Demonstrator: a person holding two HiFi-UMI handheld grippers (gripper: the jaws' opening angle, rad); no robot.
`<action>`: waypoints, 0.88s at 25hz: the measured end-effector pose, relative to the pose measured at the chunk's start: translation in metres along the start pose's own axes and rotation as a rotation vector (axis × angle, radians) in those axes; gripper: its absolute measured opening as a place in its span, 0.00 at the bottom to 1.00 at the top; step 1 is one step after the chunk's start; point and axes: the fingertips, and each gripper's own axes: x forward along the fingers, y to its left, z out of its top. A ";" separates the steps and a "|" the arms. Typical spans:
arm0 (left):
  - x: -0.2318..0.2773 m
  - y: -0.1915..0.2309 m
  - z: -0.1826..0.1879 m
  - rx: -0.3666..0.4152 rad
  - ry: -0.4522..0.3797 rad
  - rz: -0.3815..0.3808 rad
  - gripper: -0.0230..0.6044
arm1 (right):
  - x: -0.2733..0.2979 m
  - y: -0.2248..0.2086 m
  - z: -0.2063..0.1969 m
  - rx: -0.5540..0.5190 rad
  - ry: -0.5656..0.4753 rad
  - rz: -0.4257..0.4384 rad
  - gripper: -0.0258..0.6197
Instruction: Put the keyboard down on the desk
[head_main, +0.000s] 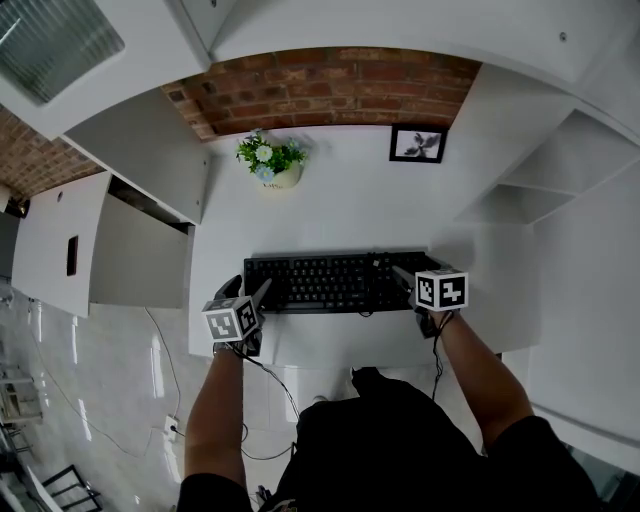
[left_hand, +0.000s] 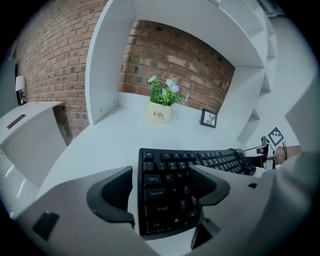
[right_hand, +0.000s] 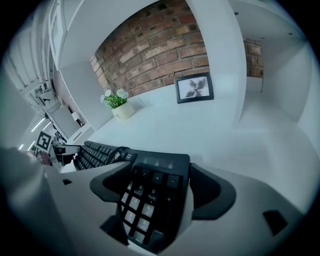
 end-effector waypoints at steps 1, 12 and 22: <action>-0.002 0.000 0.001 -0.002 -0.010 -0.001 0.62 | -0.002 0.000 0.001 -0.013 -0.007 -0.006 0.57; -0.039 -0.011 0.021 -0.020 -0.140 -0.040 0.62 | -0.031 -0.002 0.021 -0.031 -0.142 -0.079 0.57; -0.105 -0.035 0.044 0.057 -0.267 -0.110 0.59 | -0.083 0.049 0.041 -0.048 -0.335 -0.045 0.09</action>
